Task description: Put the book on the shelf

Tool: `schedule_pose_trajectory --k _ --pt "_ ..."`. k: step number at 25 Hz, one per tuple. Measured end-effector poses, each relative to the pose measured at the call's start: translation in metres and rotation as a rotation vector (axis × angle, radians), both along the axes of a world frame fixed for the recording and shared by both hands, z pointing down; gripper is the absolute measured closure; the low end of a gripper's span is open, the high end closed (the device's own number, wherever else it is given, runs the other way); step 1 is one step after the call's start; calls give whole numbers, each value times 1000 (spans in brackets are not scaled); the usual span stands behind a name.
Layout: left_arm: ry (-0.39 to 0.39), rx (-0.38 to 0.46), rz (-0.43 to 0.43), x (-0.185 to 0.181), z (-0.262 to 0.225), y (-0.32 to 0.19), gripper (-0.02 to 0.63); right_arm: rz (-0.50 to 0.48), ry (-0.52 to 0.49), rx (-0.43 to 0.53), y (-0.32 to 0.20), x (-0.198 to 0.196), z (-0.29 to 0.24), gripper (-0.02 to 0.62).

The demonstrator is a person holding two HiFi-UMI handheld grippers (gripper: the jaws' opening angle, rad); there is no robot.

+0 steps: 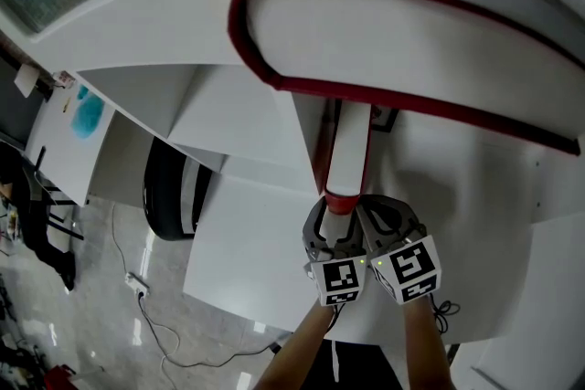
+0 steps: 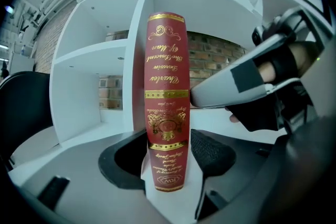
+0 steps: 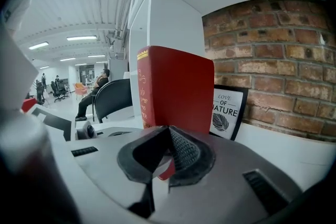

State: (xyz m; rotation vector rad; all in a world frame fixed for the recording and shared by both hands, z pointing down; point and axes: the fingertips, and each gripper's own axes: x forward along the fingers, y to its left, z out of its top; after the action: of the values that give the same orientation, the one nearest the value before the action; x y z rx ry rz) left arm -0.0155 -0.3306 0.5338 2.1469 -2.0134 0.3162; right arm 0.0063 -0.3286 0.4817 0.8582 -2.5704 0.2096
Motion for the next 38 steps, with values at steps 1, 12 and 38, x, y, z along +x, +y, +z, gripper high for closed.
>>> schedule_pose_trajectory --k 1,12,38 --pt "-1 -1 0 0 0 2 349 0 2 1 -1 -1 0 580" --pt "-15 17 -5 5 -7 30 353 5 -22 -15 -2 -5 3 580" --pt "1 19 -52 -5 -6 -10 446 197 -118 -76 -7 47 14 580"
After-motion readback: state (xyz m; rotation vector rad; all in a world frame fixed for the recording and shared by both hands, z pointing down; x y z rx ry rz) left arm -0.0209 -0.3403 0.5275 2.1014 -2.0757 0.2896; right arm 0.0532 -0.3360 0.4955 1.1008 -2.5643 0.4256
